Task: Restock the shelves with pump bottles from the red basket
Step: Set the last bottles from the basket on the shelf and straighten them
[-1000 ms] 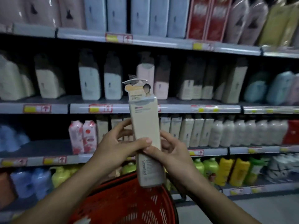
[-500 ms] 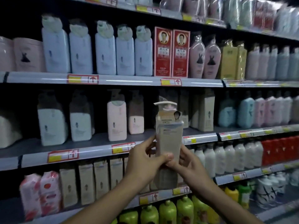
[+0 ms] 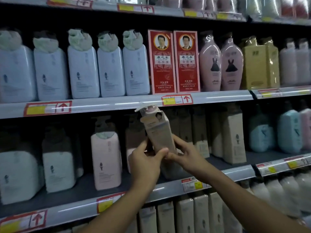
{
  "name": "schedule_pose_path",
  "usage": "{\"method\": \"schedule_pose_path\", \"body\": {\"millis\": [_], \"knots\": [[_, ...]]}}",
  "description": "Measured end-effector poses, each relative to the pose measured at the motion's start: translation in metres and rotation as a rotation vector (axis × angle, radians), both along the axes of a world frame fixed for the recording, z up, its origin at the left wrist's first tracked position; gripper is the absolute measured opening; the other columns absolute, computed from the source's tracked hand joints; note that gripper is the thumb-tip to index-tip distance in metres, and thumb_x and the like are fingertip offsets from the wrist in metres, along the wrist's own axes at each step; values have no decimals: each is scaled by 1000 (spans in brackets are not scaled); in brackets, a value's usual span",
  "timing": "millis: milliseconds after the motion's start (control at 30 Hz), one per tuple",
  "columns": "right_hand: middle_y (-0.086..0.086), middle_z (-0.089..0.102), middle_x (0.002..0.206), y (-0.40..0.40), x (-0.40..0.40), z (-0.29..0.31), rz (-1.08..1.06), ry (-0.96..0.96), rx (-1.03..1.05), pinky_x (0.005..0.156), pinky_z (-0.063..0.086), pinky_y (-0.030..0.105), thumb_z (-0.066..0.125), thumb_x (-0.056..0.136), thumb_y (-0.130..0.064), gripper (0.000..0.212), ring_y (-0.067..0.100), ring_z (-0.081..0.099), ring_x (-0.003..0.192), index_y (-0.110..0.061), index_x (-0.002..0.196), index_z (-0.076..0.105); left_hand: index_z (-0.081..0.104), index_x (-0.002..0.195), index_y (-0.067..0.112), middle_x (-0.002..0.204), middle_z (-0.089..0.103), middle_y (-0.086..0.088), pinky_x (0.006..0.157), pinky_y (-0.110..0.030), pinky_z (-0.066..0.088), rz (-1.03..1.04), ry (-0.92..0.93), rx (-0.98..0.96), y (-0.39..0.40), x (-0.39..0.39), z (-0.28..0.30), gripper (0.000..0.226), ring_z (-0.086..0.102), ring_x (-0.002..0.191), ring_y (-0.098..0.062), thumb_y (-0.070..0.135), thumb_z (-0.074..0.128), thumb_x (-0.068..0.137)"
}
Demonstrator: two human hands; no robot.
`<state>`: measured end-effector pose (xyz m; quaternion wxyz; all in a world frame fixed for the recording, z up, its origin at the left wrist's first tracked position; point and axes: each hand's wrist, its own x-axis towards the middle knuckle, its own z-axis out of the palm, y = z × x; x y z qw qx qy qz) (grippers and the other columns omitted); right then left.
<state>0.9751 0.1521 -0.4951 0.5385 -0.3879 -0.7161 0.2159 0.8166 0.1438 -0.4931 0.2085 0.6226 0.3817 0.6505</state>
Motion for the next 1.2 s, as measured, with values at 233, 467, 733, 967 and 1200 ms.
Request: {"method": "schedule_pose_path", "body": {"millis": [233,467,733,967,1200], "knots": [[-2,58,141,48,4,-6,-42,-88,-21,108,49,33,77,88,-27,72,9,54,130,-30,152,43,68,94,27,84,70,14,67,-7,51,82,-97,-67,27,19,-20,15,65,73,9,22,78,84],[0,61,132,80,-1,-15,-179,-108,22,101,49,20,74,76,-54,82,14,58,121,-26,148,47,74,86,14,86,75,-3,73,-32,54,117,-26,-111,57,22,-28,19,70,82,-19,29,65,94],[-1,74,115,59,24,-30,-167,215,-33,95,58,36,65,97,-22,33,15,70,108,-20,130,62,60,135,28,99,71,16,68,-9,54,-124,152,-139,56,41,-35,46,67,81,5,12,67,92],[2,68,112,53,29,-26,-291,230,-74,88,58,32,78,86,-29,44,17,68,103,-13,124,60,59,135,29,114,73,7,68,-11,55,-104,149,-109,53,46,-53,56,73,81,-6,4,72,87],[4,75,112,53,38,-39,-259,230,-67,86,61,38,67,95,-31,31,16,74,99,-18,123,68,67,118,18,104,74,3,68,-12,56,-96,81,-142,53,53,-57,37,72,81,-6,3,74,84]]}}
